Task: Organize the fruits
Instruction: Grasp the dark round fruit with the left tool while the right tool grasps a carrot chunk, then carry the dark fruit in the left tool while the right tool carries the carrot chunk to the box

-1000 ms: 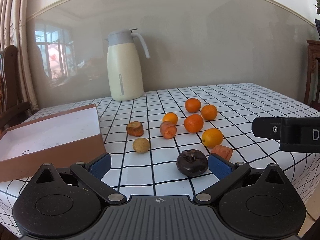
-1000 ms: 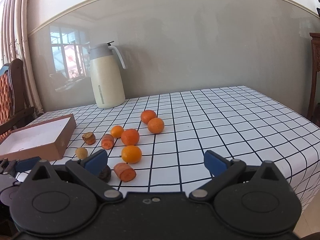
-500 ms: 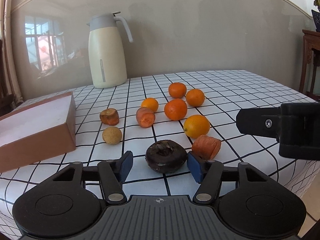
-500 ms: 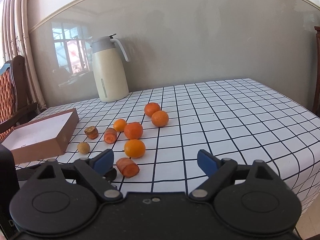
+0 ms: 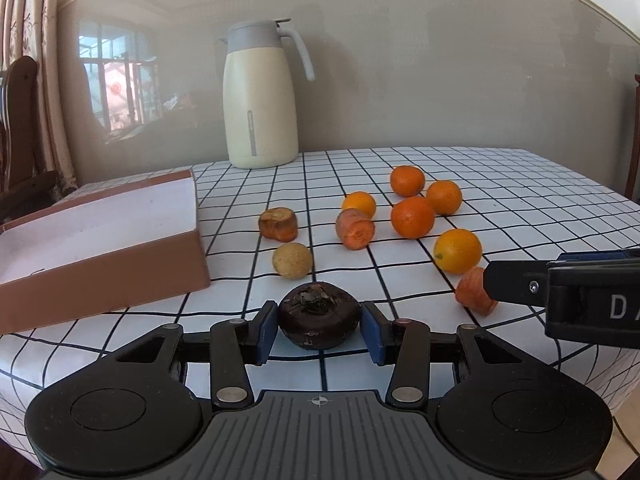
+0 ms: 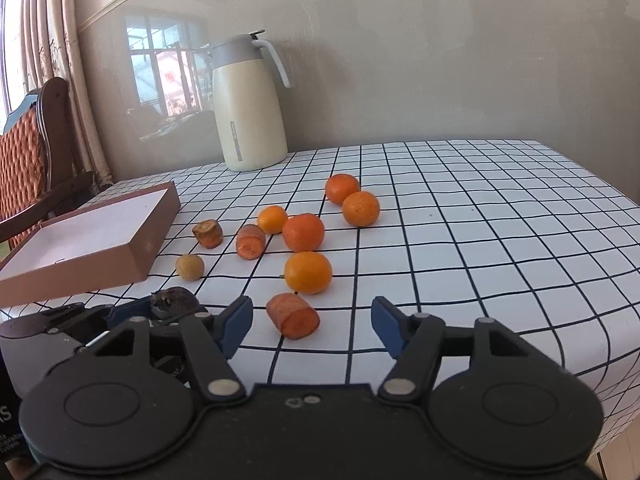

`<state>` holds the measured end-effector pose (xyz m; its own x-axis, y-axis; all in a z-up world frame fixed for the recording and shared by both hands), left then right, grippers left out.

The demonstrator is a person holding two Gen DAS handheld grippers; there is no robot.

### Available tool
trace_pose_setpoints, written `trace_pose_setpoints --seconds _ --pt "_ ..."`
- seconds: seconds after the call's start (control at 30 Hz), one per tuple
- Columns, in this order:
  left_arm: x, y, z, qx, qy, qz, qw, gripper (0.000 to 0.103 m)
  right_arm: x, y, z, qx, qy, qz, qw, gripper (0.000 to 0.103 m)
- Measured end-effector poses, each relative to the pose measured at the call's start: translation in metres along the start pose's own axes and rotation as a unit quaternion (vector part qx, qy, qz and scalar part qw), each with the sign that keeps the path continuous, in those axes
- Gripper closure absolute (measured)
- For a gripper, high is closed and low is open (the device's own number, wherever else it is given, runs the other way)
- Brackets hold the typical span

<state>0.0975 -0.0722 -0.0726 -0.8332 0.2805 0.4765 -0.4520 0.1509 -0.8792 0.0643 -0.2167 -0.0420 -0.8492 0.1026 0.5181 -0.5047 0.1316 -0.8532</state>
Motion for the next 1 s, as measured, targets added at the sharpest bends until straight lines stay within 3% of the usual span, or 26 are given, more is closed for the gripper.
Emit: trace_pose_setpoints --seconds 0.33,1.0 --pt "0.000 0.000 -0.004 -0.007 -0.008 0.006 0.9999 0.058 -0.021 0.004 -0.018 0.021 0.004 -0.024 0.999 0.077" --pt "0.004 0.000 -0.005 0.001 -0.013 0.015 0.9998 0.059 -0.019 0.007 -0.018 0.030 0.004 -0.025 0.999 0.083"
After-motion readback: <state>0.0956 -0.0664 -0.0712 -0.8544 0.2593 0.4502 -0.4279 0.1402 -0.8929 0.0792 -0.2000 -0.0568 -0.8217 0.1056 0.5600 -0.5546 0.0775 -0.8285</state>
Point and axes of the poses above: each gripper's, at about its wrist camera, not at the fingertips, and x roughly against the way its jaws point, z to its right, y to its underside, the point moved 8 cm from there along -x, roughly the way its jaws point, and after that the axes turned 11 degrees about y, right-handed, at the moved point
